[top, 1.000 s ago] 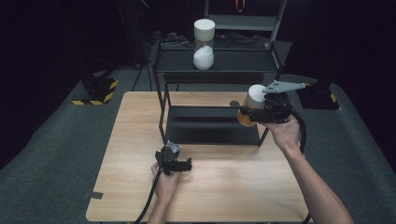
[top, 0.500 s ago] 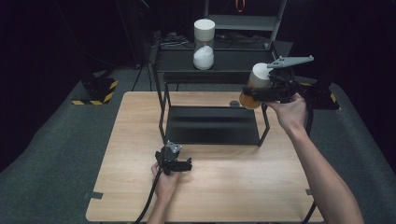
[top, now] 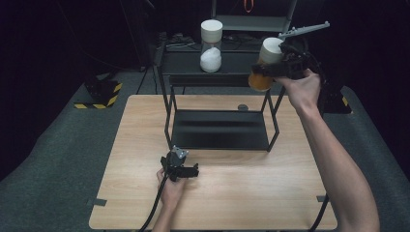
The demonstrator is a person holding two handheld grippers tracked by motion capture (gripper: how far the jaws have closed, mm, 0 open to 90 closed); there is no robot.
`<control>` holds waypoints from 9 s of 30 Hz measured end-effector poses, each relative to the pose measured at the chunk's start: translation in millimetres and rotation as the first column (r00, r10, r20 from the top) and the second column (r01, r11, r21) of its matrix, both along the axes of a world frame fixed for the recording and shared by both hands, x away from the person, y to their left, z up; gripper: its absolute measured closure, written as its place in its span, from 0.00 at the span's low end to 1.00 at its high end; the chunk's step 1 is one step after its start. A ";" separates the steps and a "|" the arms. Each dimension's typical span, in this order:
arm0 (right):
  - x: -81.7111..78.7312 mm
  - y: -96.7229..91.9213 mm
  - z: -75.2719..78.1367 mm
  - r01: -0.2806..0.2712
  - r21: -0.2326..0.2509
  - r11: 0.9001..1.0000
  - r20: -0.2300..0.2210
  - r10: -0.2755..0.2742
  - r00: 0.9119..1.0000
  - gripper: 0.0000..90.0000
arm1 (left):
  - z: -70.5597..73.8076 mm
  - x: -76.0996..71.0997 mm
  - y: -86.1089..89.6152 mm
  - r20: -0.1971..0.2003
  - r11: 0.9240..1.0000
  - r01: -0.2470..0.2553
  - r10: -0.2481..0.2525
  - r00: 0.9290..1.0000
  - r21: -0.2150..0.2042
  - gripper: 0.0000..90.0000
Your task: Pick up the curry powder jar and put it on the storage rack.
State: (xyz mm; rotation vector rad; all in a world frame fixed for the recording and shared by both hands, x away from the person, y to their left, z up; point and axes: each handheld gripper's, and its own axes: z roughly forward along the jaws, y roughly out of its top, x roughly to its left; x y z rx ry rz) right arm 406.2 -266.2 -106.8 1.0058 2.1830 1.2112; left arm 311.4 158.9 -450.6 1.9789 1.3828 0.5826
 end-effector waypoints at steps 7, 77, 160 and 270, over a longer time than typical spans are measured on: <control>18.2 17.7 13.5 0.051 -0.036 0.998 -0.015 -0.051 0.999 0.36 | 0.0 0.0 0.0 0.000 1.000 0.000 0.000 1.000 0.000 0.03; 49.1 33.9 1.2 0.132 0.060 0.989 -0.015 -0.131 0.991 0.06 | 0.3 0.1 -0.9 -0.002 1.000 -0.003 0.003 1.000 0.003 0.03; -29.7 -77.1 -110.2 0.035 0.202 0.979 0.018 -0.040 0.999 0.06 | 0.1 0.0 -1.0 0.000 1.000 -0.003 0.003 1.000 0.004 0.03; -69.8 -50.9 -289.1 0.014 0.111 0.994 -0.092 -0.004 0.996 0.08 | 0.1 0.0 -1.1 0.000 1.000 -0.003 0.003 1.000 0.005 0.03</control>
